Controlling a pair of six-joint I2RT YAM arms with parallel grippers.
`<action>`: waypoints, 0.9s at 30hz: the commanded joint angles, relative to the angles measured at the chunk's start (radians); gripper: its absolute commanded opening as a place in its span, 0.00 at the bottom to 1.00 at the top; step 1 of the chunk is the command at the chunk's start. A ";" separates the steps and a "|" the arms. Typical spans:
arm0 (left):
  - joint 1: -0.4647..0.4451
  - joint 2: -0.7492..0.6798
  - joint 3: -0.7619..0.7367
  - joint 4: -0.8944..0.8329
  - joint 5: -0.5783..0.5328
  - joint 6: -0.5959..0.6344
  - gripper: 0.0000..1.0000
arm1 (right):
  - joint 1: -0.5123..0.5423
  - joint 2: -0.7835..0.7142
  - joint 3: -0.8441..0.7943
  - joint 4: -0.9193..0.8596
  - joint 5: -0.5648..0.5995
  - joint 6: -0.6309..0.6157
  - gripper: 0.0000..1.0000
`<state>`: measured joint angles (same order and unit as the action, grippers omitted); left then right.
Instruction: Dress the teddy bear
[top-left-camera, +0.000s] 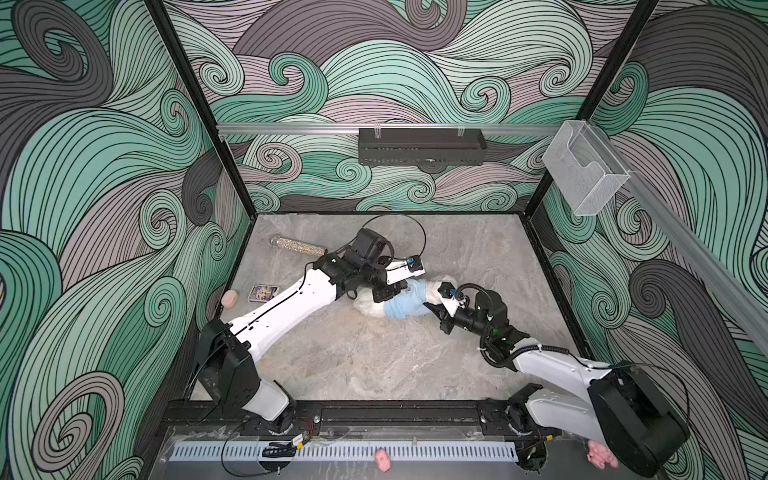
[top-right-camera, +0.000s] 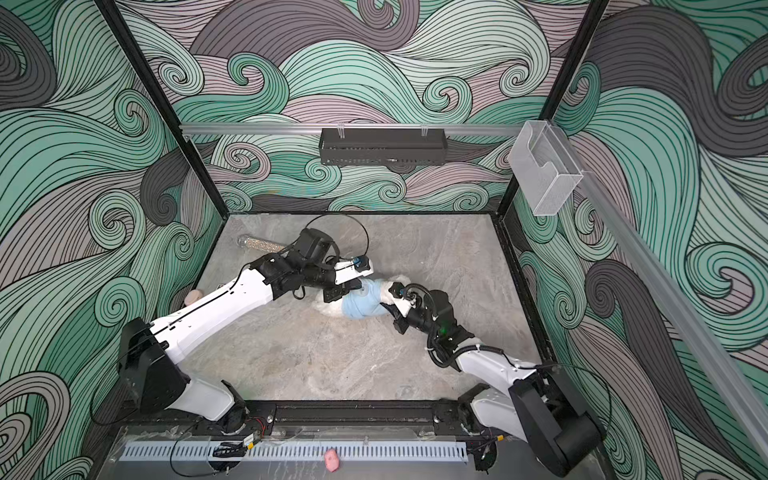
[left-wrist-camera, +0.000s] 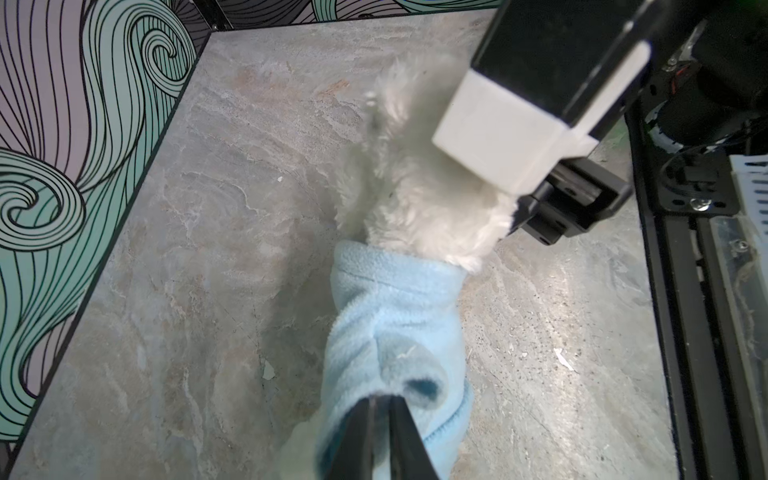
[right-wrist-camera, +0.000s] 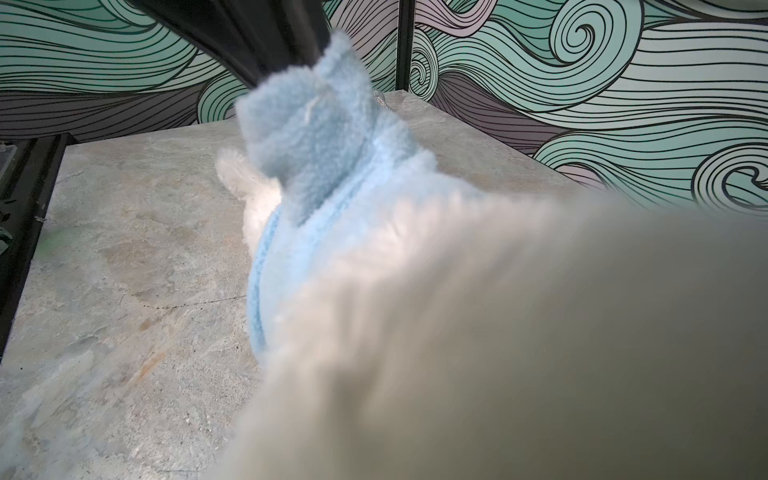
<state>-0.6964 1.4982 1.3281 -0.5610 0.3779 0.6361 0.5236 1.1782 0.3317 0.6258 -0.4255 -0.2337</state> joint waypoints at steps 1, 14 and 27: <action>0.003 0.002 0.049 -0.054 0.048 -0.041 0.17 | 0.004 -0.014 -0.002 0.056 -0.007 -0.028 0.00; 0.009 0.080 0.134 -0.129 0.034 -0.061 0.12 | 0.008 -0.025 0.000 0.050 0.005 -0.030 0.00; 0.009 0.099 0.175 -0.228 -0.091 -0.052 0.12 | 0.008 -0.020 -0.002 0.051 0.012 -0.032 0.00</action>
<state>-0.6941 1.5822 1.4609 -0.6971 0.3058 0.5606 0.5243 1.1782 0.3317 0.6235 -0.4137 -0.2359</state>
